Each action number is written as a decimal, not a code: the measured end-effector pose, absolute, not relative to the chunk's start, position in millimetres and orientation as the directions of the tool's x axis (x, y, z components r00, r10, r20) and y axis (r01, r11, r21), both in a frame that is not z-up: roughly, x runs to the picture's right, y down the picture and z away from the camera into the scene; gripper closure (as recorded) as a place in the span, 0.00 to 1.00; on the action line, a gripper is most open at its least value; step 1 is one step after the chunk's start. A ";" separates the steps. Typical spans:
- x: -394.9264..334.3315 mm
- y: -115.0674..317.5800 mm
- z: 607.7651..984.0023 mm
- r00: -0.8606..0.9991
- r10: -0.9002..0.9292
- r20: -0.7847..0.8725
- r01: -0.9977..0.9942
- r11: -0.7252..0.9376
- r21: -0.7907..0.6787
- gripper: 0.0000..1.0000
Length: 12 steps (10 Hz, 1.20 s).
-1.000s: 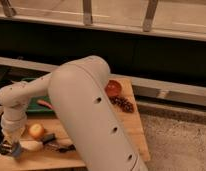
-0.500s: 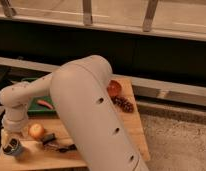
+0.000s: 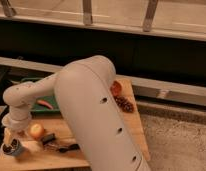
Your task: Stack cups on top of each other
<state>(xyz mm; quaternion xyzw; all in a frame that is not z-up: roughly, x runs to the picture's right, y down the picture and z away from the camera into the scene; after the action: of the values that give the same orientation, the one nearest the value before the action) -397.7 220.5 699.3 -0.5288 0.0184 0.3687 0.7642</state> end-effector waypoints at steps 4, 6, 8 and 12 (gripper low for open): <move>-406.2 224.3 706.4 0.727 0.552 -0.409 -0.568 0.150 -0.809 0.40; -411.7 229.9 710.7 0.727 0.553 -0.406 -0.558 0.132 -0.819 0.40; -417.8 235.6 713.2 0.730 0.551 -0.404 -0.549 0.121 -0.827 0.41; -423.7 240.9 717.9 0.734 0.549 -0.399 -0.536 0.106 -0.838 0.76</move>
<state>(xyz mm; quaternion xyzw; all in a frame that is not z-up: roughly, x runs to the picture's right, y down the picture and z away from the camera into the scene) -423.7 240.9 717.9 -0.5603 -0.0062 0.3647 0.7437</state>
